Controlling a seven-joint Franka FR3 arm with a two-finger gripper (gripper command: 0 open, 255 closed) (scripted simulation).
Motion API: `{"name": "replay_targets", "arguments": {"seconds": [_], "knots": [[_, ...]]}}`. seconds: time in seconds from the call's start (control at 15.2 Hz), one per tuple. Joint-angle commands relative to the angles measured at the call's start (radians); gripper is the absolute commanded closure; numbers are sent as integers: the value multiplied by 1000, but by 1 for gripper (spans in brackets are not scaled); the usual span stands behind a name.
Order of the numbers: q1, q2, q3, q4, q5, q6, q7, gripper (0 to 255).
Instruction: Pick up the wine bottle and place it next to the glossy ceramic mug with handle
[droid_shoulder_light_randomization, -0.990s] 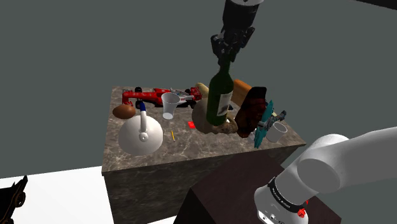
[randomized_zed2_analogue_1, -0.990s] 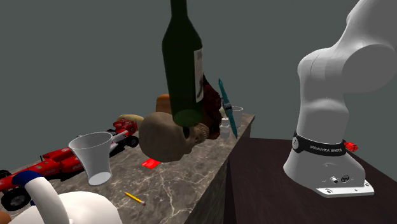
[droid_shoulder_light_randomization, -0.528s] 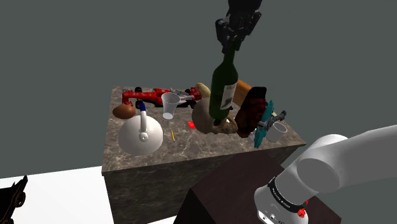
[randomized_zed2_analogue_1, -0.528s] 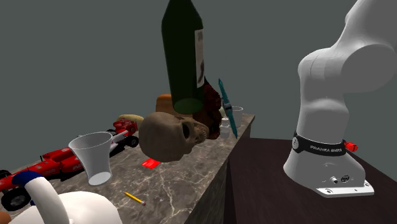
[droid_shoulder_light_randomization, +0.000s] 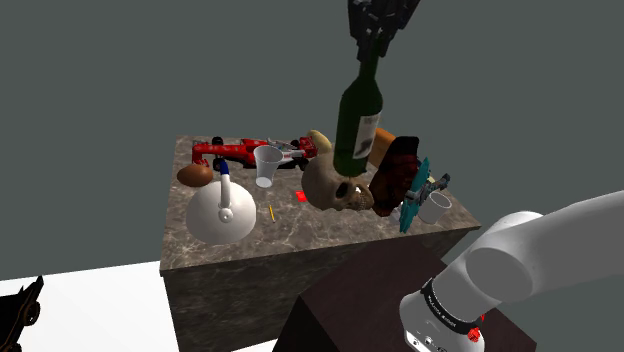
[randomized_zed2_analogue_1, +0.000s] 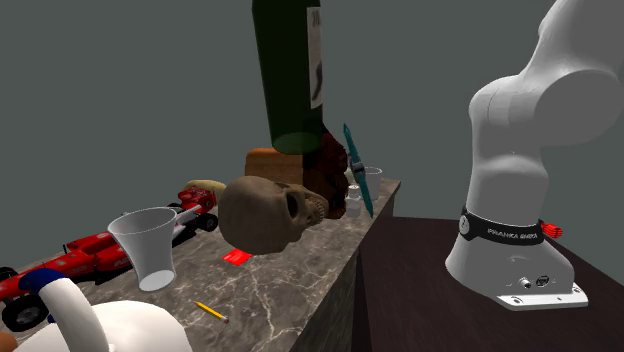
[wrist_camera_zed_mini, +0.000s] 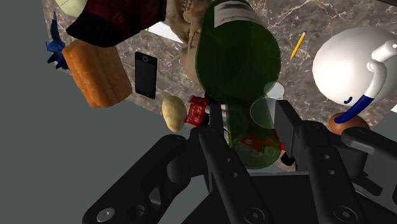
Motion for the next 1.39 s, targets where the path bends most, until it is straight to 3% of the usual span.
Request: {"name": "replay_targets", "arguments": {"seconds": [0.0, 0.79, 1.32], "knots": [[-5, 15, 3, 41, -7, -26, -5, 255], [-30, 136, 51, 329, -63, -206, -18, 255], [-35, 268, 127, 588, -148, -360, -11, 255]]}}
